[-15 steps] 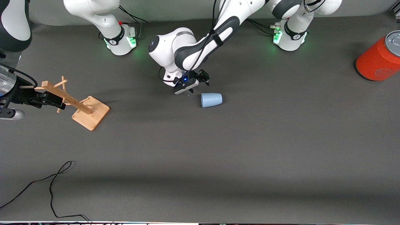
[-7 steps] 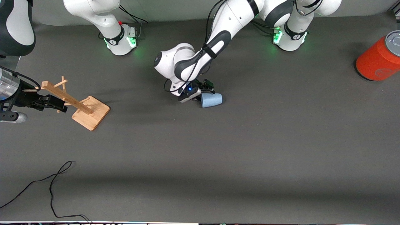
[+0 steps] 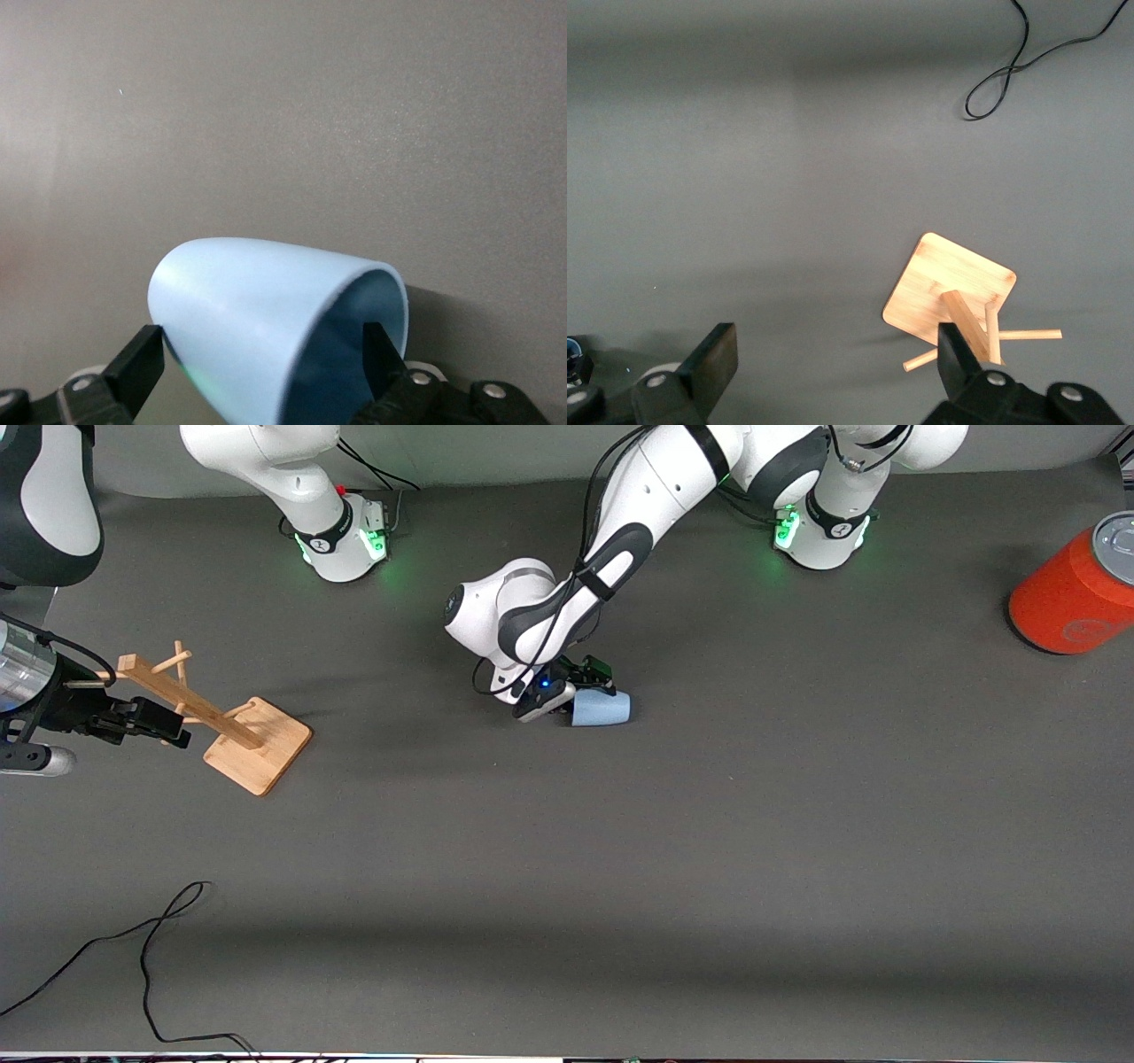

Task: Rotate and upright cup with both arms
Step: 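Grasp the lying blue cup's rim with the left gripper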

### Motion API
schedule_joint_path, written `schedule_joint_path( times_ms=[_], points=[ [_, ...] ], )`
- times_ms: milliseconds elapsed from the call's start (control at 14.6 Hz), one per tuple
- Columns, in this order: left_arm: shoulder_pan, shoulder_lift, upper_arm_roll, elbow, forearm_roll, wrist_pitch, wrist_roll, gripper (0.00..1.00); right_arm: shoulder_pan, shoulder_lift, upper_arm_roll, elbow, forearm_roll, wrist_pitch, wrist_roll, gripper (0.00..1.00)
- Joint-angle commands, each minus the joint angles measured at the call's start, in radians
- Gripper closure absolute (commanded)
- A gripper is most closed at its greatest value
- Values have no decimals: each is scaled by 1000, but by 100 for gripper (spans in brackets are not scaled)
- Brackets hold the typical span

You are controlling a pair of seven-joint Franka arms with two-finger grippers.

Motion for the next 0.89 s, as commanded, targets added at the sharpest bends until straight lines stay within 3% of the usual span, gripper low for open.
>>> schedule_joint_path(
  times_ms=[0, 549, 824],
  points=[
    [-10, -17, 10, 2, 12, -35, 6, 0, 9, 2, -5, 5, 7, 13, -14, 0],
    [-7, -19, 40, 1, 11, -88, 72, 2, 9, 6, -4, 10, -1, 15, -16, 0],
    [-7, -31, 38, 5, -2, -89, 61, 47, 4, 6, -1, 8, -15, 13, -19, 0]
  ],
)
